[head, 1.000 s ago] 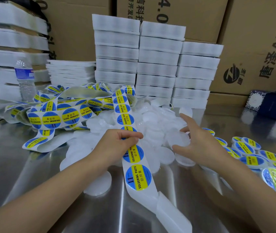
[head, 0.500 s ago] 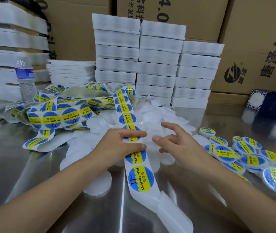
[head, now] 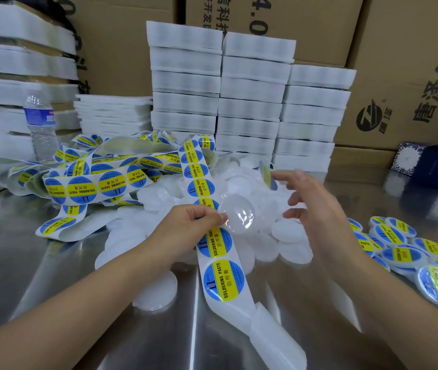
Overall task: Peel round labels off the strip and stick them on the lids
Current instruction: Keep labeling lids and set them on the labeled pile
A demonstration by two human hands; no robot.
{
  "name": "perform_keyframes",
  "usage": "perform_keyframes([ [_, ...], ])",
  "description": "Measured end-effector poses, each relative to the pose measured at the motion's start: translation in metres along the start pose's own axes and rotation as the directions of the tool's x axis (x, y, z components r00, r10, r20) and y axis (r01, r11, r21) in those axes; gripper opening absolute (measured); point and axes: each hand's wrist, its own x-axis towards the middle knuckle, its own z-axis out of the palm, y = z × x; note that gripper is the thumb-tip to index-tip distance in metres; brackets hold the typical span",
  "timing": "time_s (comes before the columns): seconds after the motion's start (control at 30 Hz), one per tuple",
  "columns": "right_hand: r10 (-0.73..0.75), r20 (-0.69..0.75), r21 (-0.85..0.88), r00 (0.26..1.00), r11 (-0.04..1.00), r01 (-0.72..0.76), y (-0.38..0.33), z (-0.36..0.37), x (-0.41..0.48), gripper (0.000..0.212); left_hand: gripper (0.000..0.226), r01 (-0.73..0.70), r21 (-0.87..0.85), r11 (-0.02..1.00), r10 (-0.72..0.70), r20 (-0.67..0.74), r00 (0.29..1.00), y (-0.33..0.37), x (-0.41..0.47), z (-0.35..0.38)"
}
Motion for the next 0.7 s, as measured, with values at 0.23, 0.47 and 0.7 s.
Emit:
perform_keyframes([
  [0.23,0.186,0.279,0.319,0.942,0.907,-0.274,-0.003,0.002,-0.001,0.051,0.014,0.023,-0.047,0.999,-0.023,0.0,1.0,0.002,-0.001,0.001],
  [0.47,0.311,0.308,0.305,0.899,0.863,-0.404,0.003,0.003,0.002,0.052,0.012,0.025,-0.078,0.997,-0.022,0.044,0.999,0.004,-0.003,0.0],
  [0.7,0.337,0.323,0.269,0.884,0.863,-0.427,0.006,0.005,0.002,0.055,0.025,0.006,-0.08,0.997,-0.003,0.043,0.999,0.007,-0.006,0.001],
])
